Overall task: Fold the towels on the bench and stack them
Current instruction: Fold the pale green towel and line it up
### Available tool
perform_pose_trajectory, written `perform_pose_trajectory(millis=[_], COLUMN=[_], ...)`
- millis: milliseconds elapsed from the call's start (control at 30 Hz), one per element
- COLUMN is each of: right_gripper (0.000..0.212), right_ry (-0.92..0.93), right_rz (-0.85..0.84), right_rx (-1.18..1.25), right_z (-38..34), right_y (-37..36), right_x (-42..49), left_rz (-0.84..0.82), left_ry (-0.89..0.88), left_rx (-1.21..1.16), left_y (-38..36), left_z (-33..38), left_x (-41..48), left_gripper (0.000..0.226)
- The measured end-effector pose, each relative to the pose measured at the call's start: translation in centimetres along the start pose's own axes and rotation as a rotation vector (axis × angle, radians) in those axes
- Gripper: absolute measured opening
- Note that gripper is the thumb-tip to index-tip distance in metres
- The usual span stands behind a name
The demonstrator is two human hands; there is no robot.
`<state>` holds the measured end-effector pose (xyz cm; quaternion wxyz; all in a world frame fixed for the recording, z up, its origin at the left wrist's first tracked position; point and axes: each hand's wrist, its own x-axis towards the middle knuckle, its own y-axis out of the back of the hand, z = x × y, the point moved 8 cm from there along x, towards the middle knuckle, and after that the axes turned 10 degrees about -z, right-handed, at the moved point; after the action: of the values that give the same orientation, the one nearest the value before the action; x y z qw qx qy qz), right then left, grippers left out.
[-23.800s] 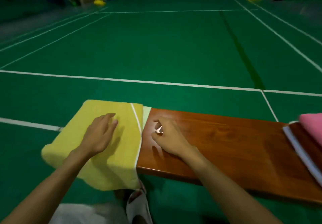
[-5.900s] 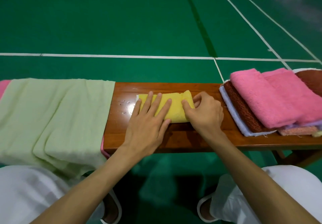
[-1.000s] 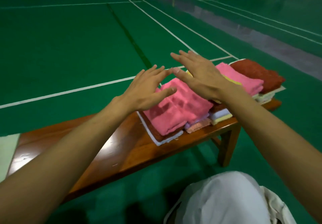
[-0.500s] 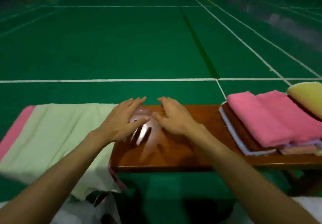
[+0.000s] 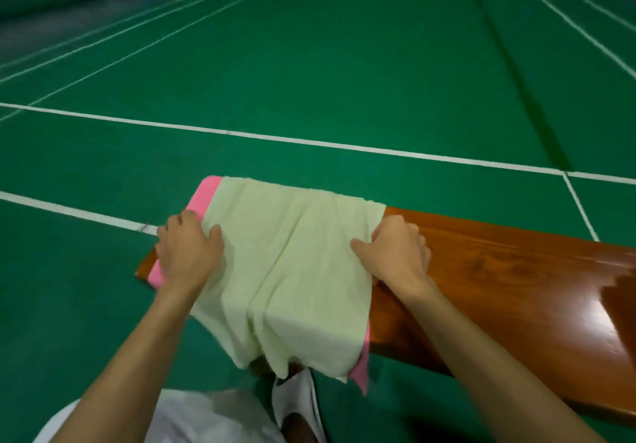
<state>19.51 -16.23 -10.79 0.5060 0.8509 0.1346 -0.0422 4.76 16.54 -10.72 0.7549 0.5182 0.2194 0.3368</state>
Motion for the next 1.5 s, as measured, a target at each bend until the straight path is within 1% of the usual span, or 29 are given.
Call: perform_pose_trajectory(millis=[67,167,267,433,467,500,567,633,700,733,767,800,833,900,1000,1067,1100,1133,1167,1200,1233,1267,1300,1333,1367,1400,1500], right_gripper=[0.031,0.023,0.013,0.022,0.022,0.020,0.016,0.016,0.019,0.024,0.029,0.033,0.035,0.037,0.036,0.036,0.036,0.035,0.036,0.036,0.039,0.041,0.041,0.038,0.034,0.032,0.032], right_ry=[-0.025,-0.041,0.034,0.205,0.235,0.255,0.254,0.197,0.103,0.080,0.081,0.088,0.092,0.087,0.049,0.033,0.031,0.026,0.016,0.002,-0.009,-0.019,-0.028,-0.039,-0.055,-0.073,-0.118], right_rz=[-0.015,-0.070,-0.055,0.018,0.022,0.014,-0.050,-0.196,-0.408,-0.493,-0.543,-0.571,-0.592,-0.614,-0.634,-0.603,-0.569,-0.530,-0.490,-0.452,-0.415,-0.385,-0.350,-0.308,-0.262,-0.225,-0.146], right_rx=[-0.002,0.022,0.083,0.240,0.286,0.388,0.702,0.909,1.087,1.208,1.321,1.406,1.474,1.559,1.595,1.623,1.625,1.621,1.615,1.610,1.609,1.612,1.614,1.609,1.587,1.568,1.491], right_z=[-0.1,-0.1,-0.4,-0.6,-0.6,-0.5,-0.2,-0.3,-0.7,-1.1,-1.6,-2.1,-2.4,-2.6,-2.1,-0.7,0.4,1.9,3.2,4.7,6.4,8.1,9.9,11.8,13.7,15.5,20.6], right_y=[-0.7,-1.0,-0.2,1.5,1.8,2.1,2.0,0.7,-1.2,-1.7,-1.8,-1.5,-1.3,-0.6,1.2,3.1,4.2,5.4,6.4,7.5,8.6,9.7,10.8,11.9,12.8,13.5,14.6], right_x=[0.4,0.3,-0.3,-1.0,-0.9,-0.7,0.1,0.5,0.1,-0.3,-0.6,-1.0,-1.4,-1.9,-2.3,-2.2,-2.1,-2.1,-2.0,-2.0,-2.0,-2.1,-2.1,-2.2,-2.2,-2.2,-1.9], left_rz=[0.016,0.073,0.089,0.233,0.261,0.274,0.257,0.189,0.063,-0.043,-0.178,-0.308,-0.435,-0.585,-0.621,-0.722,-0.797,-0.852,-0.883,-0.865,-0.853,-0.830,-0.889,-0.993,-1.054,-1.085,-1.128], left_ry=[0.028,-0.020,0.002,0.024,0.018,0.005,-0.040,-0.032,0.107,0.193,0.272,0.314,0.304,0.221,0.067,-0.020,-0.006,0.033,0.025,0.035,-0.003,-0.048,-0.091,-0.118,-0.107,-0.102,-0.049], left_rx=[0.012,-0.083,-0.179,-0.280,-0.307,-0.342,-0.443,-0.598,-0.856,-1.011,-1.162,-1.277,-1.333,-1.340,-1.314,-1.352,-1.420,-1.493,-1.498,-1.478,-1.453,-1.398,-1.388,-1.384,-1.375,-1.355,-1.273], left_y=[0.3,1.3,2.1,4.1,4.6,4.9,5.5,5.7,5.2,4.5,3.6,3.0,2.9,3.9,5.6,6.2,5.7,5.1,4.4,4.0,3.7,3.2,2.6,1.4,0.0,-1.4,-5.6], left_z=[-1.2,-0.7,-0.3,0.6,0.6,0.7,1.0,1.3,0.8,0.7,0.7,1.2,2.1,4.0,6.6,8.0,8.6,9.5,10.3,10.8,12.2,13.6,15.4,17.3,18.3,19.5,22.5], left_x=[0.2,0.1,0.0,-1.0,-1.1,-1.0,-0.8,-0.3,0.1,-0.1,-0.2,-0.6,-1.5,-3.2,-5.4,-6.1,-6.1,-6.5,-6.5,-6.7,-7.2,-7.8,-8.6,-9.5,-9.9,-10.3,-12.2], left_gripper=[0.038,0.026,0.016,0.017,0.017,0.016,0.014,0.012,0.010,0.012,0.016,0.021,0.026,0.032,0.018,0.003,0.011,0.009,0.019,0.034,0.041,0.042,0.051,0.070,0.078,0.077,0.063])
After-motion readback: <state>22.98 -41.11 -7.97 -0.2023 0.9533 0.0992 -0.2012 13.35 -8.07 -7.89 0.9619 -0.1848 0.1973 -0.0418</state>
